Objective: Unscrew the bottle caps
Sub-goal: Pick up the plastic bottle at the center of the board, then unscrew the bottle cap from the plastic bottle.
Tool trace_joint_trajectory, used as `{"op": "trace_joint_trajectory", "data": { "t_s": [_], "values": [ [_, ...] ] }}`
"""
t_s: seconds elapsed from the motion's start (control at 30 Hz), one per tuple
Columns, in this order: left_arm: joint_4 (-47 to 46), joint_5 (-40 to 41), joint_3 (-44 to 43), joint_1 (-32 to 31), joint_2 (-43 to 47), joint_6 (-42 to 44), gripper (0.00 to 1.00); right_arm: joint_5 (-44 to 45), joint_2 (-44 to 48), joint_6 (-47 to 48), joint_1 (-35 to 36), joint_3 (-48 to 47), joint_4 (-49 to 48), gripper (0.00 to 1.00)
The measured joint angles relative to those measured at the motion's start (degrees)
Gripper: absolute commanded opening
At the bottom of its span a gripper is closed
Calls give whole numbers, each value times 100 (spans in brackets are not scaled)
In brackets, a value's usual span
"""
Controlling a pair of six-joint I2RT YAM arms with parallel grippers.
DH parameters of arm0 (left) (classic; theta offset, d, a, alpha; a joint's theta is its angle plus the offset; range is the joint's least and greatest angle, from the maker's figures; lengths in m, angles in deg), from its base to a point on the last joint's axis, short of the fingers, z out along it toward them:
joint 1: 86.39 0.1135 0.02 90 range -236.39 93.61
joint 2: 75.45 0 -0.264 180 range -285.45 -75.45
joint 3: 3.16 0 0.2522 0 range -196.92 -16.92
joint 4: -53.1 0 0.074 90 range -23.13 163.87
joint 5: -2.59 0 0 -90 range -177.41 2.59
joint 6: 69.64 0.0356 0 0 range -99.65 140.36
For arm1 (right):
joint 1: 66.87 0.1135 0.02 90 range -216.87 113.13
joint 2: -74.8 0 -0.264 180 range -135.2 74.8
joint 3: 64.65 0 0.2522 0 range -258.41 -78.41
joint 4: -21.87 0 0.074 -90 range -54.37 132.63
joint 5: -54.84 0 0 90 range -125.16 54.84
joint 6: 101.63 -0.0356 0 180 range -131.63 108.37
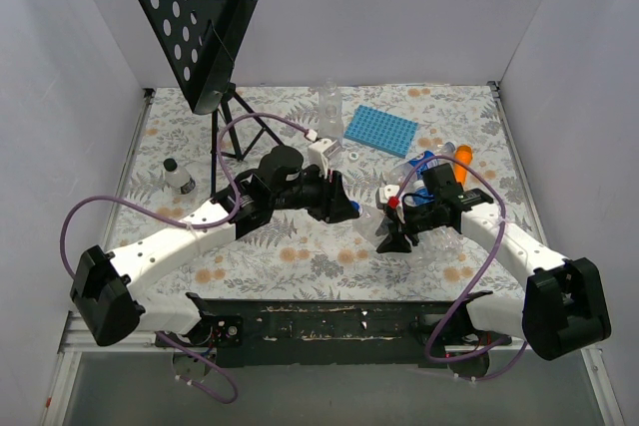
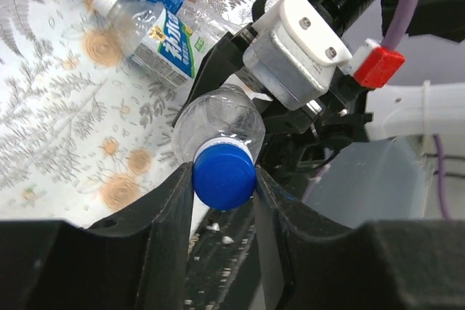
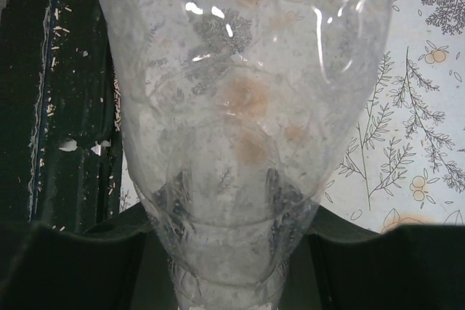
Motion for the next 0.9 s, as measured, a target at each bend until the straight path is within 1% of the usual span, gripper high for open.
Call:
{"op": "trace_joint_trajectory", "data": {
  "t_s": [0.07,0.13,0.23,0.33,0.43,0.53,0.57,0.6,0.67,0.7,0.73,0.77,0.87,0.9],
  "values": [
    [-68,179,118,-2,76,-501,0,4,-11,-46,11,0,0,5],
    [-90,461,260,-13,190,-1241,0,15,-20,-109,33,0,0,5],
    [170,824,293,-61,330,-2402,0,31,-24,-166,70,-11,-20,5],
    [337,1078,293,-101,459,-3327,0,31,-31,-168,70,-50,-131,5],
    [372,1224,293,-142,494,-3836,0,44,-42,-168,68,-79,-192,6],
    [415,1327,293,-175,476,-4083,0,79,-66,-164,68,-79,-195,5],
    [428,1340,293,-177,476,-4103,3,96,-70,-164,68,-79,-195,5],
    [435,1357,293,-184,474,-4118,12,103,-74,-164,68,-79,-195,5],
    [439,1388,293,-190,476,-4103,34,118,-81,-162,68,-79,-205,5],
    [444,1403,293,-190,476,-4076,43,120,-90,-164,68,-79,-216,5],
    [446,1414,293,-190,476,-4037,55,127,-98,-164,68,-79,-236,5],
    [448,1436,293,-192,476,-3958,59,136,-114,-153,68,-79,-251,5],
    [461,1569,293,-168,555,-3604,85,186,-190,-96,68,-79,-219,5],
    [476,1587,293,-153,601,-3467,91,190,-212,-87,68,-79,-208,5]
  ]
}}
